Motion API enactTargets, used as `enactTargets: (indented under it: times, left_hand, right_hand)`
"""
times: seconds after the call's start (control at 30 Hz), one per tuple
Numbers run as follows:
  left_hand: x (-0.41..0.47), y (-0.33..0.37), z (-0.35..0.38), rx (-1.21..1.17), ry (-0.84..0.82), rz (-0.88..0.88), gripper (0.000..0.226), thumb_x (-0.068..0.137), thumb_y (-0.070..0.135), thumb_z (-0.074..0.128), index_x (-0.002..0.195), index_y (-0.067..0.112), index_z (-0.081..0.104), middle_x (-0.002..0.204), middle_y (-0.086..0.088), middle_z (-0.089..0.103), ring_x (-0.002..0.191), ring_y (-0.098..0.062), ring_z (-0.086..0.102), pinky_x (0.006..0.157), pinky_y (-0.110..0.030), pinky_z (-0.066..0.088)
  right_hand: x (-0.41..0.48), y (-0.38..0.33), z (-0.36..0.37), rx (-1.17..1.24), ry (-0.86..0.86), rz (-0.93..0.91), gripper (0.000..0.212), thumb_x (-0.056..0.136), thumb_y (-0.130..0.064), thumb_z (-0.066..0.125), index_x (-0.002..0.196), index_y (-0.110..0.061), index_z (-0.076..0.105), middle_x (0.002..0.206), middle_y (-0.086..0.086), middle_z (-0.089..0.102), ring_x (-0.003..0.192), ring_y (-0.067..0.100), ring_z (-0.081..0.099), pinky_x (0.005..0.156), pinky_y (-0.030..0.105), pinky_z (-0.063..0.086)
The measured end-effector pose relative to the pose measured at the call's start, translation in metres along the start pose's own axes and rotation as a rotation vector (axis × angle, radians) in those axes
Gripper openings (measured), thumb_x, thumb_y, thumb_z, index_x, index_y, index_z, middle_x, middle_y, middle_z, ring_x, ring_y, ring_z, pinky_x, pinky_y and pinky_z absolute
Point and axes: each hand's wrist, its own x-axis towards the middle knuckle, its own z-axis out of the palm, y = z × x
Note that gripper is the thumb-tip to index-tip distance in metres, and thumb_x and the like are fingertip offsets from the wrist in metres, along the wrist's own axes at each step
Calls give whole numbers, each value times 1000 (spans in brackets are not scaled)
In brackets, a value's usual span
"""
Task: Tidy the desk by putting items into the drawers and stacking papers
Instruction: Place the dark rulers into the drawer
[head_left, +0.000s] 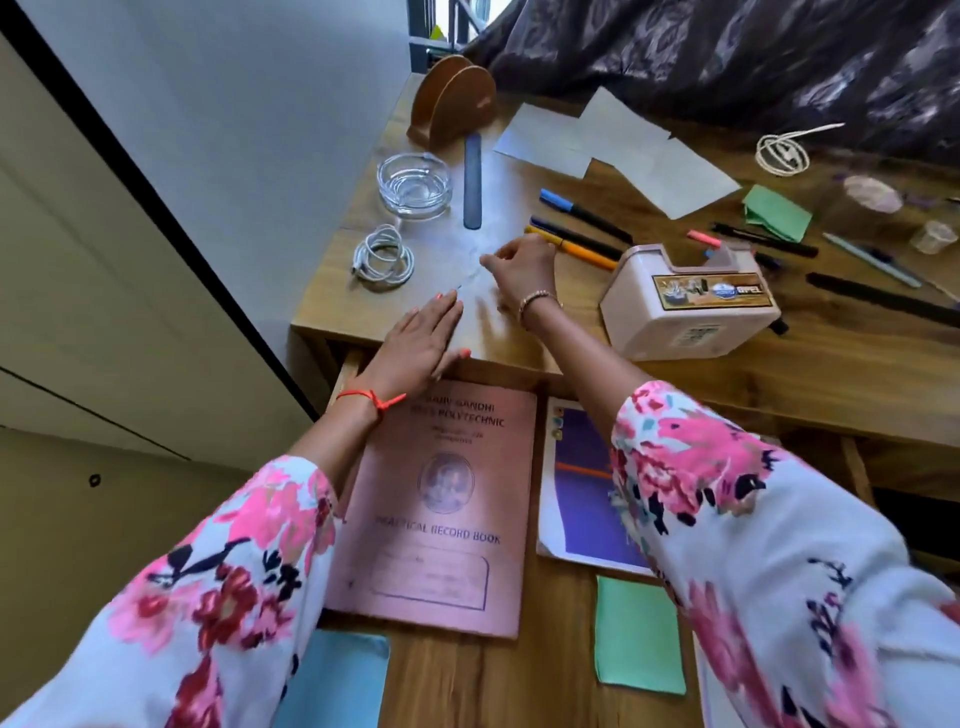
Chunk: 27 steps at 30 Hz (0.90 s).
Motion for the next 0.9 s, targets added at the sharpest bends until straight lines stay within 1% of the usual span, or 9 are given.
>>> enactTargets:
  times: [0.13,0.2,0.27,0.47,0.63,0.7,0.77,0.83,0.9]
  left_hand:
    - [1,-3,6,6,27,-1,64,96,45,28,148,11,10,157,-2,-1,144,-14,0,114,-29,2]
    - [1,-3,8,27,52,4,77,85,58,10,148,12,11,157,-1,1,144,-14,2,113,-27,2]
    - [2,-5,11,37,65,10,88,74,59,-3,147,13,12,157,-1,3,144,-14,4,113,-26,2]
    - [2,-7,14,54,87,16,86,75,58,-3,148,13,12,157,-1,4,144,-14,4,113,-25,1]
    - [2,-7,14,64,68,13,82,80,59,1,148,14,10,157,0,2,144,-13,2,113,-25,0]
    - [1,-7,13,69,64,11,80,82,59,2,148,14,9,157,1,1,144,-12,1,113,-25,0]
    - [1,-6,12,64,39,-1,68,93,54,18,148,14,7,157,1,-2,144,-12,-1,113,-26,0]
    - [1,-4,8,53,7,-17,63,97,43,28,148,14,6,157,0,-4,144,-12,-3,114,-27,-1]
    - [2,-2,4,59,-39,-27,63,98,41,28,148,13,3,157,-1,-7,144,-13,-5,114,-29,-1]
  right_hand:
    - [31,-1,21,-14,-46,85,39,78,-31,70,102,-2,64,110,15,64,105,27,58,81,29,45]
    - [41,-6,28,-57,5,147,46,76,-42,68,106,-8,63,115,11,62,107,29,58,81,30,45]
    - [50,-13,33,-67,54,199,48,76,-46,67,107,-10,61,117,10,61,110,29,57,82,31,45]
    - [64,-30,41,-144,75,262,32,84,-19,59,114,-11,53,124,8,56,113,28,56,85,32,46]
    - [62,-35,35,-50,58,302,27,84,-13,57,110,-11,55,121,7,59,109,26,58,84,29,45]
    - [58,-31,35,100,79,344,24,81,-12,55,105,-8,57,114,9,63,99,27,63,79,30,49]
    - [50,-25,33,324,128,428,17,77,-7,53,91,-2,61,97,14,69,69,28,67,58,31,55]
    - [34,-19,27,519,163,510,12,77,2,51,82,4,62,81,15,70,41,21,60,38,24,47]
    - [9,-14,16,660,180,577,7,79,7,54,78,4,60,73,11,69,36,14,59,35,20,45]
